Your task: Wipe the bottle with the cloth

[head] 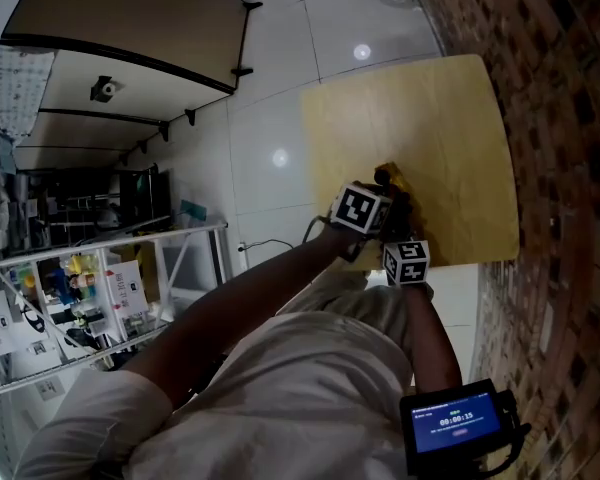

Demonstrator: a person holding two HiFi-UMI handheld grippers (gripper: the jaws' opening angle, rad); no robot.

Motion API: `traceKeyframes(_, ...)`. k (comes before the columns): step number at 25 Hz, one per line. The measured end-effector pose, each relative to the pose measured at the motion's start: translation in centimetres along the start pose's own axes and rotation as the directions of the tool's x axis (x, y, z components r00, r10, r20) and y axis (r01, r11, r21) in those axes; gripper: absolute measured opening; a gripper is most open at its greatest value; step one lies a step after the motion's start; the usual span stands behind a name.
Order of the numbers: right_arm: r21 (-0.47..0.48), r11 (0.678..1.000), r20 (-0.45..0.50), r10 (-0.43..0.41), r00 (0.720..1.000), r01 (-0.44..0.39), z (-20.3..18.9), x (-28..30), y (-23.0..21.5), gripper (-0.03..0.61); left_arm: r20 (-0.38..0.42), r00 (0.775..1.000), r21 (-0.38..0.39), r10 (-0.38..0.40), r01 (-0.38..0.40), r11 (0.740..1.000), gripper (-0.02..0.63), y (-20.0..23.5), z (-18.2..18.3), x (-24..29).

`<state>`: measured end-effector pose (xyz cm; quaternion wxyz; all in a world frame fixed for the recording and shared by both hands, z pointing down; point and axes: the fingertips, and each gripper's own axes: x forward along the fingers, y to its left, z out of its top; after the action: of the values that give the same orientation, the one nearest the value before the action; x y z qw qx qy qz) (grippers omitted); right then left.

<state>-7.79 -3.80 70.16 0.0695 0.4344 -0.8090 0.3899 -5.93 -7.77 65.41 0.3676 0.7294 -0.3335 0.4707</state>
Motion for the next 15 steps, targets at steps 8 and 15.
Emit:
traceKeyframes(8, 0.492, 0.842, -0.163, -0.163, 0.973, 0.224, -4.5, 1.8, -5.3, 0.071, 0.023, 1.000, -0.089, -0.016, 0.018, 0.996, 0.100, -0.1, 1.0, 0.0)
traceKeyframes(15, 0.243, 0.970, 0.011, -0.018, 1.000, 0.015, -2.7, 1.6, 3.3, 0.071, 0.010, 0.999, -0.186, -0.041, 0.042, 0.982, 0.103, 0.6, 1.2, 0.4)
